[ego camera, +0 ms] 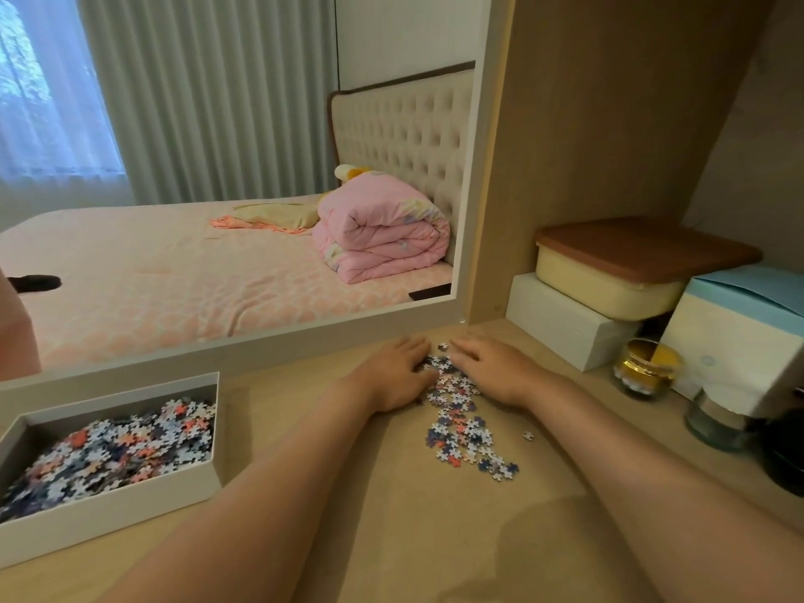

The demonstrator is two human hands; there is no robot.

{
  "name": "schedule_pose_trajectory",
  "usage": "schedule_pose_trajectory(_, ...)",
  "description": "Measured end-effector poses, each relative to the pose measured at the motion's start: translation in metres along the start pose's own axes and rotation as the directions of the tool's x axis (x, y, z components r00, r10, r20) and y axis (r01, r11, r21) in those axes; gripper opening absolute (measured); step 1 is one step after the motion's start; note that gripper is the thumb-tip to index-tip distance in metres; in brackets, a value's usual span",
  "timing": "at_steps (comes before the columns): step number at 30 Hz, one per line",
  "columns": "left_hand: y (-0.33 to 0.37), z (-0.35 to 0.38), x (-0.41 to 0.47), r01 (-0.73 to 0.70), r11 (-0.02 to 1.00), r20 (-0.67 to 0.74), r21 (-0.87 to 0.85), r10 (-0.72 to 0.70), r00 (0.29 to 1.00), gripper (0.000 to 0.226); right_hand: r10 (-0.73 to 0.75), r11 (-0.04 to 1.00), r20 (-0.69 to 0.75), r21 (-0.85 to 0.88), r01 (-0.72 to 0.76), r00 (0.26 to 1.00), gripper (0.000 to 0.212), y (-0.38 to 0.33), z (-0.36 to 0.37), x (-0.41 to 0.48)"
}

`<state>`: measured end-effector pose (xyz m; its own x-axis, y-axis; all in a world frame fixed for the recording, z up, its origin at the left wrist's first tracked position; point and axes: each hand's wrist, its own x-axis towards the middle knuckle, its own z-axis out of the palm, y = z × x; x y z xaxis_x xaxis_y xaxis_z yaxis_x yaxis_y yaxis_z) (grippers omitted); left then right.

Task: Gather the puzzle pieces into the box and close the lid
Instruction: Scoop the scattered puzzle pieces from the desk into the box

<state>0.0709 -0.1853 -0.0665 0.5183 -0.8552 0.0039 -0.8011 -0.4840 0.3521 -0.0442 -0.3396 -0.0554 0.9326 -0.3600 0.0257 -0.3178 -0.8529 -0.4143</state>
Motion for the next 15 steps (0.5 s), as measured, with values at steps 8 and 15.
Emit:
schedule_pose_trajectory(8,0.02,-0.006,-0.033,-0.073,0.981,0.015,-0.181,0.077,0.997,0.058,-0.089,0.996,0.122,0.03,0.086,0.989,0.056,-0.011,0.018,-0.03)
schedule_pose_trajectory(15,0.006,-0.011,-0.084,-0.059,0.968,-0.081,-0.243,0.04,0.996,0.051,-0.159,0.987,0.134,0.014,0.159,0.978,0.058,-0.057,0.044,-0.058)
